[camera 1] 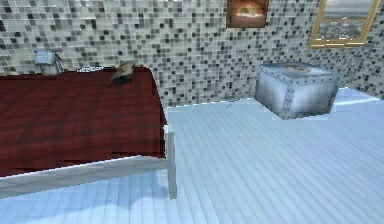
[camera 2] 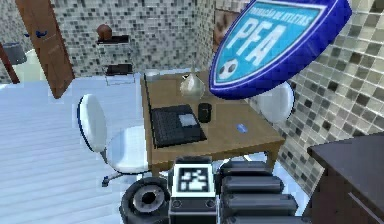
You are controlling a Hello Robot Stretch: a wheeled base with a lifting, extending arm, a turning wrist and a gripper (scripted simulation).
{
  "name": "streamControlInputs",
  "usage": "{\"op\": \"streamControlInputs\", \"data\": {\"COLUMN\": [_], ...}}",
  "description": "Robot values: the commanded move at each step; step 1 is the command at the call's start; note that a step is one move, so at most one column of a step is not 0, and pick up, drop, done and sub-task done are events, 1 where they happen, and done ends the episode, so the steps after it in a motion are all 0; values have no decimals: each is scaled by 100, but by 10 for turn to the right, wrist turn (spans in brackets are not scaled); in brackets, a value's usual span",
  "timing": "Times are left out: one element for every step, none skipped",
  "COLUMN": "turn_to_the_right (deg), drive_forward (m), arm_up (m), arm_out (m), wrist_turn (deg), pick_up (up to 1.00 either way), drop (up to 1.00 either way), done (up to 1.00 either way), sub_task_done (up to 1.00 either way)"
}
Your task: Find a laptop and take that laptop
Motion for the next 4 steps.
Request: {"op": "streamControlInputs", "data": {"turn_to_the_right": [450, 270, 0, -450], "drive_forward": [0, 0, 45, 0], "arm_up": [0, 0, 0, 0], "arm_out": [0, 0, 0, 0], "wrist_turn": [0, 0, 0, 0], "pick_up": [0, 0, 0, 0], "drop": [0, 0, 0, 0], "done": [0, 0, 0, 0], "sub_task_done": [0, 0, 0, 0]}}
